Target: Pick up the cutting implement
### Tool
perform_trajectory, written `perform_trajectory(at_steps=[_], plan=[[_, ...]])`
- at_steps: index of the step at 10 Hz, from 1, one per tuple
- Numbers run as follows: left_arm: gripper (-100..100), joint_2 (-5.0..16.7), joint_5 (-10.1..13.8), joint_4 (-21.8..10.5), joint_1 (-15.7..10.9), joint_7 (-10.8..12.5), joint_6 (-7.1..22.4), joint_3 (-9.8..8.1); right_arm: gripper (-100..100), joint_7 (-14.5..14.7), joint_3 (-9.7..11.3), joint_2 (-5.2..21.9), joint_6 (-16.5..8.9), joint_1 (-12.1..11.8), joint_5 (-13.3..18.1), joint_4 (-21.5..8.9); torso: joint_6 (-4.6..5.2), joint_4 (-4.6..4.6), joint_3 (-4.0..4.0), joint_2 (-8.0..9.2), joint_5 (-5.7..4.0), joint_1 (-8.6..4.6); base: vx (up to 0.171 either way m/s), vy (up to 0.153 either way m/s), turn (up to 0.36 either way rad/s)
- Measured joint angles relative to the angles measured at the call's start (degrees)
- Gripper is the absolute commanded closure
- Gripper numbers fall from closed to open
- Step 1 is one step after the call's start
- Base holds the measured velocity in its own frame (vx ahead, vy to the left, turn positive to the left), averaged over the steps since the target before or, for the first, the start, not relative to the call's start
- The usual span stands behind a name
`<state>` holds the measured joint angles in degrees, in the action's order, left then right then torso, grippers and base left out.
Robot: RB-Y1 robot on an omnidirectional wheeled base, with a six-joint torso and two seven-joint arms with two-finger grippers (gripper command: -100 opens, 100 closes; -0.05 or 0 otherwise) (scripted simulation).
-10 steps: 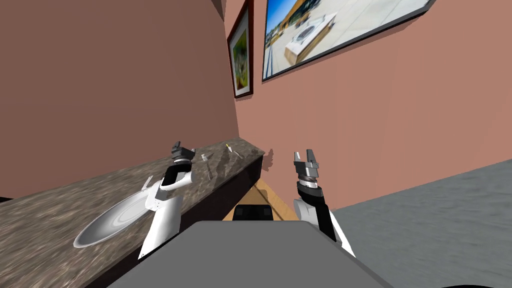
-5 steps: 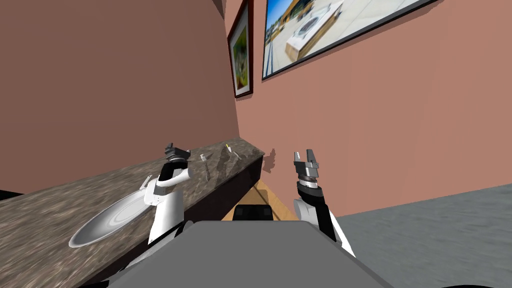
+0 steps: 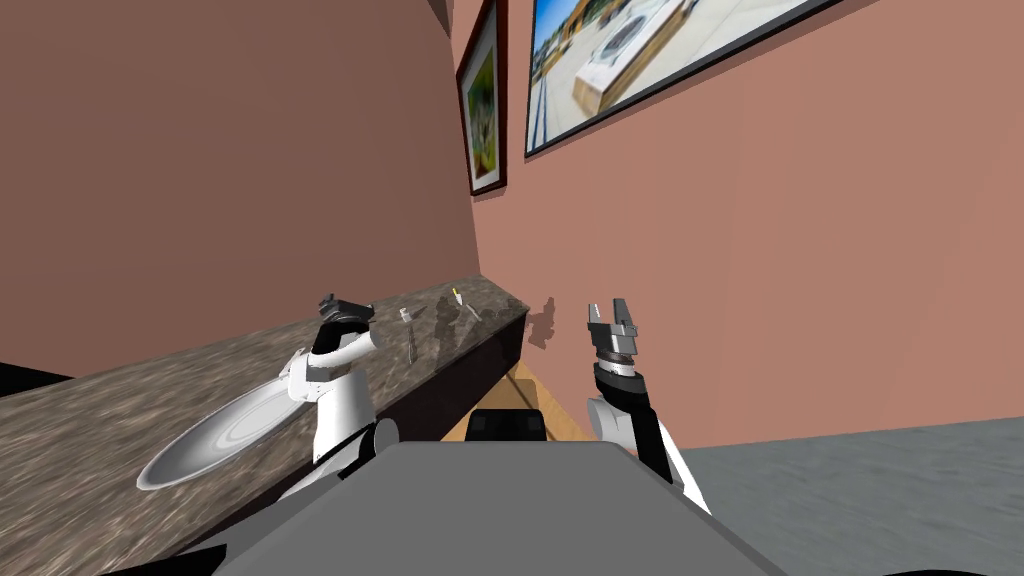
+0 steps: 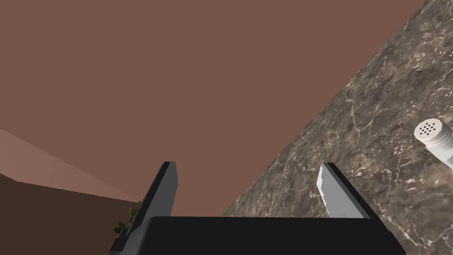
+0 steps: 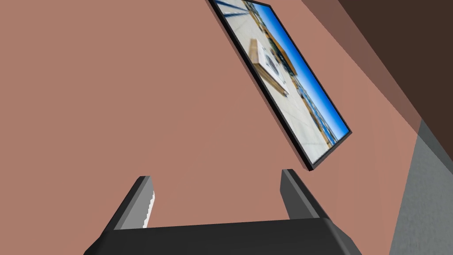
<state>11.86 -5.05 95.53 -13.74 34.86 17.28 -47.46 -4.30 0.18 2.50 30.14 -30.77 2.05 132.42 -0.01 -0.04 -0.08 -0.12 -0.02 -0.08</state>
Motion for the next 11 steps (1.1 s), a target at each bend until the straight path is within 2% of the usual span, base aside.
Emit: perform_trajectory(at_steps=[4, 7, 8, 10, 11], plan=[[-100, -0.15, -2.27, -3.85, -4.93, 3.22, 5.42, -5.13, 0, 0.00, 0.00, 0.00, 0.00, 0.00, 0.00, 0.00, 0.01, 0.00, 0.00, 0.01, -0.01, -0.03, 0.022, -0.044, 0.052], [-100, -0.48, -3.73, -6.15, -7.81, 5.47, 9.07, -8.31, 0, 0.00, 0.00, 0.00, 0.00, 0.00, 0.00, 0.00, 0.02, 0.01, 0.03, 0.05, 0.00, 0.02, 0.013, -0.033, 0.060], [-100, -0.92, -4.86, -7.56, -9.50, 6.39, 10.13, -9.83, 0, 0.00, 0.00, 0.00, 0.00, 0.00, 0.00, 0.00, 0.01, 0.01, 0.02, 0.05, 0.01, 0.02, 0.012, -0.027, 0.039], [-100, -1.58, -6.08, -7.80, -11.59, 7.81, 13.43, -11.87, 0, 0.00, 0.00, 0.00, 0.00, 0.00, 0.00, 0.00, 0.01, 0.01, 0.03, 0.05, 0.00, 0.01, 0.009, -0.030, 0.052], [-100, -1.38, -6.62, -9.08, -12.57, 8.47, 14.30, -12.70, 0, 0.00, 0.00, 0.00, 0.00, 0.01, 0.00, 0.00, 0.02, 0.01, 0.03, 0.06, 0.00, 0.04, 0.008, -0.031, 0.066]])
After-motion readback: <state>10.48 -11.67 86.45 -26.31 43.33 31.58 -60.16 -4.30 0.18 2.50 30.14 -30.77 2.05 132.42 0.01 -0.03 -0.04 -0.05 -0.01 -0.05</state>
